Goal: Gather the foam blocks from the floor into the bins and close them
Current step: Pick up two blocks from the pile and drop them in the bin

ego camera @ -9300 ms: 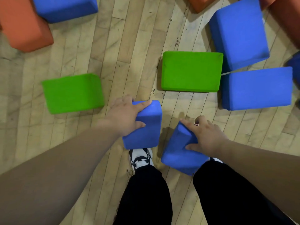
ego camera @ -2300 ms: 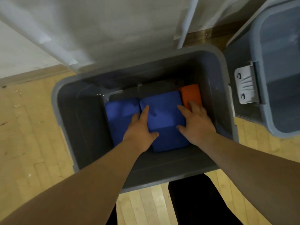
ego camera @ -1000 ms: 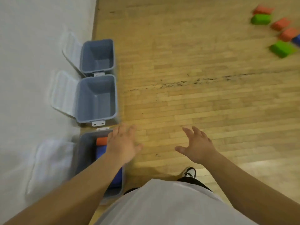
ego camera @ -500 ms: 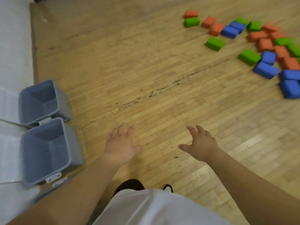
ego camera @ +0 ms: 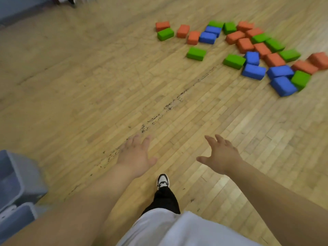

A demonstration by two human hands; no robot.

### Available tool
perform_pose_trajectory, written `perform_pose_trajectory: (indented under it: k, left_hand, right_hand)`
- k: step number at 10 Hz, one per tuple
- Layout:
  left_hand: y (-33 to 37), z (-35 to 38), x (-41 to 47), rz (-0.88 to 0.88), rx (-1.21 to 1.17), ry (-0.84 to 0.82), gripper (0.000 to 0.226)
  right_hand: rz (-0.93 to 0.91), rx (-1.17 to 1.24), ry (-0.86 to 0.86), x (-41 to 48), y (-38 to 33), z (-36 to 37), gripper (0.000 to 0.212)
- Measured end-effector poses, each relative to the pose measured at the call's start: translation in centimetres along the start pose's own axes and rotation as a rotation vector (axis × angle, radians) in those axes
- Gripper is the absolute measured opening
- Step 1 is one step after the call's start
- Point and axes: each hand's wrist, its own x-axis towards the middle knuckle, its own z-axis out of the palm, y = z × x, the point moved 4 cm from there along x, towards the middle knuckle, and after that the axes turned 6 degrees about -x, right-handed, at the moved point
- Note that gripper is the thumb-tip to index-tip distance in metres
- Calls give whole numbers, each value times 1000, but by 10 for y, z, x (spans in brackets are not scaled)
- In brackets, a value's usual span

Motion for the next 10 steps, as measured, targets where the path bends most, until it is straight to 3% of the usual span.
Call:
perform_pose_trajectory:
  k: [5, 10]
  left_hand:
    - [2, -147, 262, 92, 2, -31, 89]
    - [91, -256, 520, -78, -94, -7, 87]
  right_hand:
    - [114, 88, 51, 214, -22, -153, 99]
    - [-22, -46, 29, 495, 54, -344, 99]
